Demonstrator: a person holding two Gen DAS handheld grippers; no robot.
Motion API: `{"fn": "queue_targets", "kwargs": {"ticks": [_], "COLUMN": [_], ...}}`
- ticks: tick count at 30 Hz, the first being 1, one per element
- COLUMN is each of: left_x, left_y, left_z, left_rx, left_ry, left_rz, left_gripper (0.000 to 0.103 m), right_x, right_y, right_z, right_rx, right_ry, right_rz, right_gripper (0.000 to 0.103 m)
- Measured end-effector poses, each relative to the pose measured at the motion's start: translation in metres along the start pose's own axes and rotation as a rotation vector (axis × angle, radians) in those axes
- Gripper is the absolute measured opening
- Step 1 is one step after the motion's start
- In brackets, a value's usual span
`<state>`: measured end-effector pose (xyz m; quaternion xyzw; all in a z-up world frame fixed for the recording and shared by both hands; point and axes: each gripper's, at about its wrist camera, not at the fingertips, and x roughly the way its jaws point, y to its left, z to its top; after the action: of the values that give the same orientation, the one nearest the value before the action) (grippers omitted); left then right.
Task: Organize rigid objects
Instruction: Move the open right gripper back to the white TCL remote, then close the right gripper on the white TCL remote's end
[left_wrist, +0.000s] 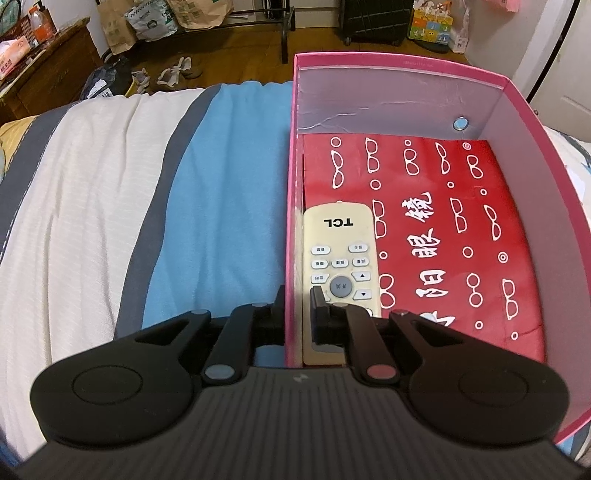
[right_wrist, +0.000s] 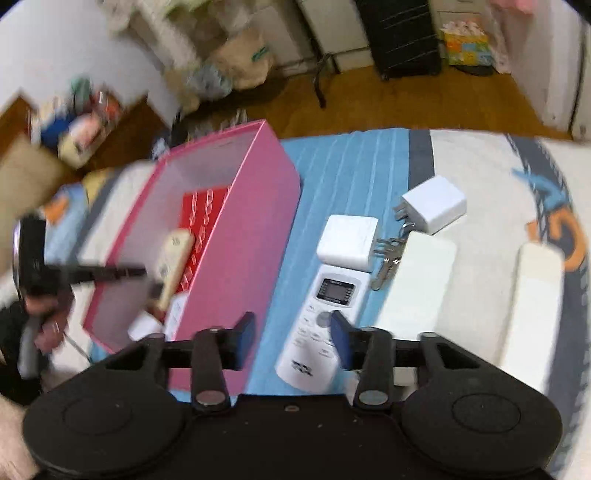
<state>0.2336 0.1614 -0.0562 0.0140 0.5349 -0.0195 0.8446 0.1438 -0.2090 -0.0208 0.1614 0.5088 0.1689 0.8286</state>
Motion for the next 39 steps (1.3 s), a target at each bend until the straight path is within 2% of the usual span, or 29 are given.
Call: {"fn": "queue_targets", "kwargs": {"ticks": [2, 5, 10, 15, 19, 23, 26, 32, 34, 39], "left_x": [0.0, -0.001, 0.0, 0.001, 0.001, 0.002, 0.002, 0.002, 0.002, 0.003], "left_y": [0.0, 0.001, 0.0, 0.0, 0.0, -0.001, -0.001, -0.002, -0.002, -0.002], "left_z": [0.0, 0.001, 0.0, 0.0, 0.001, 0.001, 0.002, 0.002, 0.002, 0.003], "left_rx": [0.003, 0.001, 0.009, 0.012, 0.018, 0.021, 0.022, 0.021, 0.013, 0.013], "left_ry": [0.0, 0.001, -0.001, -0.003, -0.004, -0.005, -0.006, -0.006, -0.007, -0.004], "left_rz": [0.001, -0.007, -0.001, -0.004, 0.0, -0.002, -0.002, -0.002, -0.002, 0.004], "left_gripper": [0.009, 0.009, 0.009, 0.009, 0.009, 0.009, 0.009, 0.009, 0.009, 0.009], "right_x": [0.011, 0.025, 0.04, 0.047, 0.06, 0.071, 0.081, 0.085, 0.084, 0.078], "right_y": [-0.001, 0.001, 0.001, 0.008, 0.007, 0.012, 0.014, 0.011, 0.015, 0.022], "right_z": [-0.006, -0.012, -0.015, -0.015, -0.015, -0.016, -0.016, -0.018, -0.021, -0.029], "right_rx": [-0.001, -0.028, -0.017, -0.07, -0.059, -0.09, -0.113, -0.107, -0.144, -0.181], "right_ry": [0.011, 0.016, 0.034, 0.016, 0.038, 0.04, 0.052, 0.055, 0.056, 0.145], "right_rz": [-0.007, -0.063, -0.074, -0.156, -0.166, -0.203, -0.229, -0.226, -0.239, -0.232], "right_gripper": [0.058, 0.058, 0.058, 0.058, 0.058, 0.066, 0.068, 0.069, 0.067, 0.067]}}
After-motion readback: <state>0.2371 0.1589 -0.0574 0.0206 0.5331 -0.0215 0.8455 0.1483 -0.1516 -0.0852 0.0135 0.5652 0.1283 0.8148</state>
